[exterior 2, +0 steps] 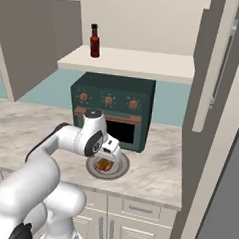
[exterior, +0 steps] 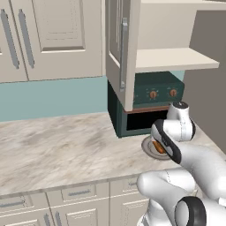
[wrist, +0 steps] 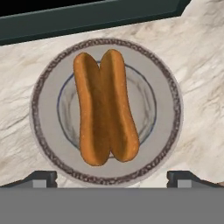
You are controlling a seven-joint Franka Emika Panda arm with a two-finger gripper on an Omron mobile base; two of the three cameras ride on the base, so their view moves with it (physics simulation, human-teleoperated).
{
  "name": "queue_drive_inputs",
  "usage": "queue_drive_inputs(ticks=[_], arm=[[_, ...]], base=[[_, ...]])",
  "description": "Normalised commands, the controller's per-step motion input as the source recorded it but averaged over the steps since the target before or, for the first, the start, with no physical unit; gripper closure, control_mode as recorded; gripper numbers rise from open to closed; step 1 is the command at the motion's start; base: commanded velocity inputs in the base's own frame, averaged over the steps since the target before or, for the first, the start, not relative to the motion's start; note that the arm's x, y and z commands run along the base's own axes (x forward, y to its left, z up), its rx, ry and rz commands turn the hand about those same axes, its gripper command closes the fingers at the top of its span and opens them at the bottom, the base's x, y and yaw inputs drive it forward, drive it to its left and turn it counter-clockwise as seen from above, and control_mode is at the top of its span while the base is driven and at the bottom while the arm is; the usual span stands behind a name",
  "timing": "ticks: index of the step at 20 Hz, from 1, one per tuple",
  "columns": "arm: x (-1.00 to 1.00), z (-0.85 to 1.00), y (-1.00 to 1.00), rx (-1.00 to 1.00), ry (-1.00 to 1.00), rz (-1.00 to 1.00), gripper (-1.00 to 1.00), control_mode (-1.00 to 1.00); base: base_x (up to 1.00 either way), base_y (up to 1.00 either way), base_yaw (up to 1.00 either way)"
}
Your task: Move the hot dog bun to the plate on the dining table and place the condiment next to that plate. Then navigate to the fridge and take the sausage and place it on the plate as well.
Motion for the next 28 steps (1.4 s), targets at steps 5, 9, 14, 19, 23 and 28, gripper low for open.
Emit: queue_drive_inputs(ticks=[5, 9, 14, 19, 23, 28], arm=[[0.16, -0.18, 0.0, 0.0, 0.0, 0.0, -1.0, -1.0], [0.12, -0.18, 0.0, 0.0, 0.0, 0.0, -1.0, -1.0], [0.18, -0.22, 0.0, 0.0, 0.0, 0.0, -1.0, -1.0], [0.13, -0.1, 0.0, 0.0, 0.0, 0.01, -1.0, -1.0], [0.07, -0.09, 0.0, -0.02, 0.0, 0.04, -1.0, -1.0], [0.04, -0.18, 0.0, -0.05, 0.0, 0.03, -1.0, -1.0]], base=[[0.0, 0.0, 0.0], [0.0, 0.0, 0.0], [0.0, 0.0, 0.0], [0.0, 0.0, 0.0], [0.0, 0.0, 0.0], [0.0, 0.0, 0.0]])
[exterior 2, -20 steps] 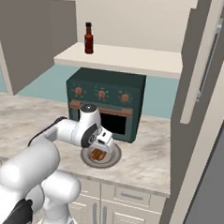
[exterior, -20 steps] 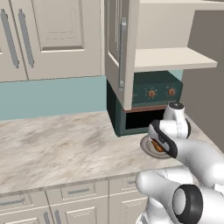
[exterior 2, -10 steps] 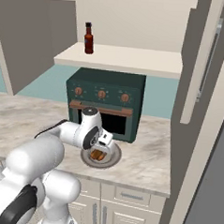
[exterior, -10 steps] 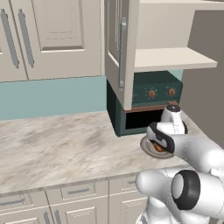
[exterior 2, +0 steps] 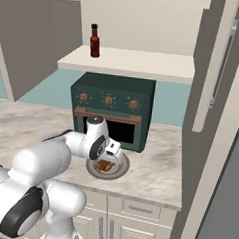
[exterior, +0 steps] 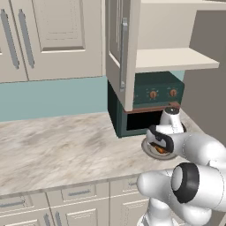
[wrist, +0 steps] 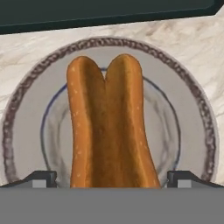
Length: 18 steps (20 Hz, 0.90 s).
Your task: Move the hot dog bun to the plate on the dining table and place the condiment next to that plate. Then navigate to the fridge and take the sausage and place it on the plate as well.
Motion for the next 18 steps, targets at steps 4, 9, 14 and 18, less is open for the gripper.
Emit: queue_drive_inputs(ticks=[4, 9, 14, 18], arm=[[0.0, -0.25, 0.0, -0.04, 0.0, 0.03, -1.0, -1.0], [0.0, -0.3, 0.0, -0.04, 0.0, 0.01, -1.0, -1.0], [0.0, -0.19, 0.0, -0.03, 0.0, 0.0, 1.0, -1.0], [-0.07, 0.0, 0.0, 0.0, -0.05, 0.0, 1.0, -1.0]], base=[[0.0, 0.0, 0.0], [0.0, 0.0, 0.0], [0.0, 0.0, 0.0], [0.0, 0.0, 0.0]])
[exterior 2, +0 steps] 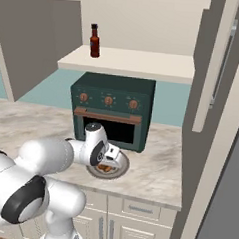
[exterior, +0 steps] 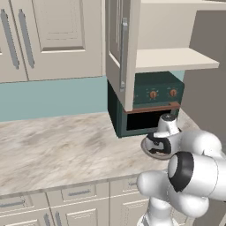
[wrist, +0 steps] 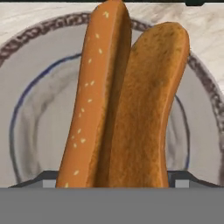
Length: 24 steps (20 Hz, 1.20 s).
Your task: Move the hot dog bun to the plate on the dining table and place the condiment next to that plate. Then navigate to the fridge and take the sausage and place it on the plate as well.
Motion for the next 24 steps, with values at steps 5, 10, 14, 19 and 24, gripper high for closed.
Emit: queue_drive_inputs(ticks=[5, 10, 14, 19, 24], arm=[[-0.51, 0.34, 0.0, -0.04, -0.26, 0.0, 1.0, -1.0], [-0.48, 0.98, 0.0, 0.0, -0.21, 0.0, 1.0, -1.0], [-0.35, 1.0, 0.0, 0.0, -0.11, 0.0, 1.0, -1.0], [-0.37, 1.0, 0.0, 0.0, -0.05, 0.0, 1.0, -1.0], [-0.22, 1.0, 0.07, 0.0, -0.01, 0.0, 1.0, -1.0]], base=[[0.0, 0.0, 0.0], [0.0, 0.0, 0.0], [0.0, 0.0, 0.0], [0.0, 0.0, 0.0], [0.0, 0.0, 0.0]])
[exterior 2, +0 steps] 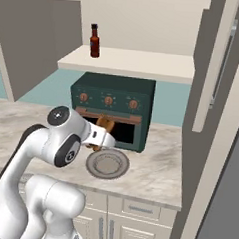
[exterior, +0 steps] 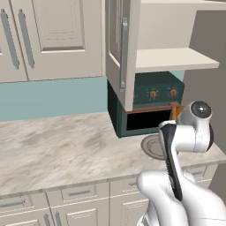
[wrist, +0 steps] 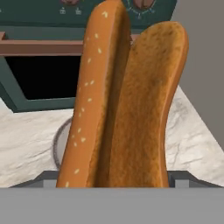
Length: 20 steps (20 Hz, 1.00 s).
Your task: Move the hot dog bun to the plate on the dining table and place the condiment next to that plate. Then navigate to the fridge and take the sausage and place it on the plate as well.
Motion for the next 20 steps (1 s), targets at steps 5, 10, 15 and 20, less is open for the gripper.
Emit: queue_drive_inputs(ticks=[5, 10, 15, 20], arm=[[-0.2, 0.74, 0.08, -0.01, -0.05, 0.01, 1.0, -1.0], [-0.06, 0.0, 0.0, 0.0, 0.0, 0.0, 1.0, -1.0], [-0.28, 0.0, 0.08, -0.06, -0.1, 0.0, 1.0, -1.0], [0.0, 0.0, 0.0, 0.0, 0.0, 0.0, 1.0, 1.0]], base=[[0.0, 0.0, 0.0], [0.0, 0.0, 0.0], [0.0, 0.0, 0.0], [-0.56, 0.12, -0.22]])
